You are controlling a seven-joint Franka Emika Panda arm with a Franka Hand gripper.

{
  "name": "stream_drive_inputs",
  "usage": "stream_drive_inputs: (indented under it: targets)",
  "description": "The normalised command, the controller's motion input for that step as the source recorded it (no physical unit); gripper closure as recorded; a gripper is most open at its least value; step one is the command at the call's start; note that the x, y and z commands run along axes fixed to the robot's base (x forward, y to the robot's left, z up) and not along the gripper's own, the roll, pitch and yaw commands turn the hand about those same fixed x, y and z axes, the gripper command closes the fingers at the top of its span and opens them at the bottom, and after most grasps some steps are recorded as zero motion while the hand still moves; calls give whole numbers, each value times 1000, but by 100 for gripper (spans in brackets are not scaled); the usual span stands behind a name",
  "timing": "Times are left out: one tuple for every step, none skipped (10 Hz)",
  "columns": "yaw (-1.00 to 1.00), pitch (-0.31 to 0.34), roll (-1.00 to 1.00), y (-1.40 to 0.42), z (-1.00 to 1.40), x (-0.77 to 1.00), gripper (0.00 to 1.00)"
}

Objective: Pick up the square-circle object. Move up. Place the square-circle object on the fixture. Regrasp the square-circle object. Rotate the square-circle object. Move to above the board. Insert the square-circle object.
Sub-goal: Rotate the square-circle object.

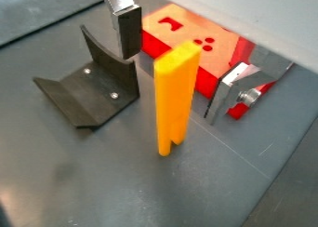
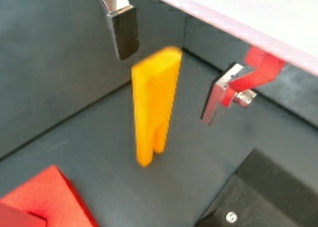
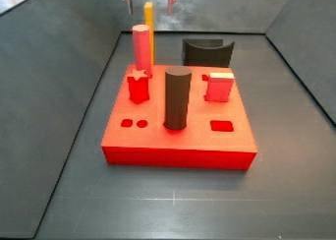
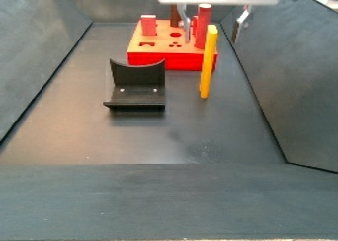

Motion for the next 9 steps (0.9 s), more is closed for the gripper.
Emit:
stream_drive_inputs:
  targets:
    - [-26,37,-142,73,828,-34,0]
    - [-31,44,-165,52,687,-25,0]
    - [-35,52,-181,36,544,-16,0]
    - [-41,66,-192,22,359,-8,0]
    - [-45,73,-178,18,177,-4,0]
    - [1000,6,-14,0,0,0,0]
    - [1000,5,-13,3,-68,14,0]
    - [1000,5,-11,-5,-53,23,0]
    - [1000,4,-11,-2,-35,27,0]
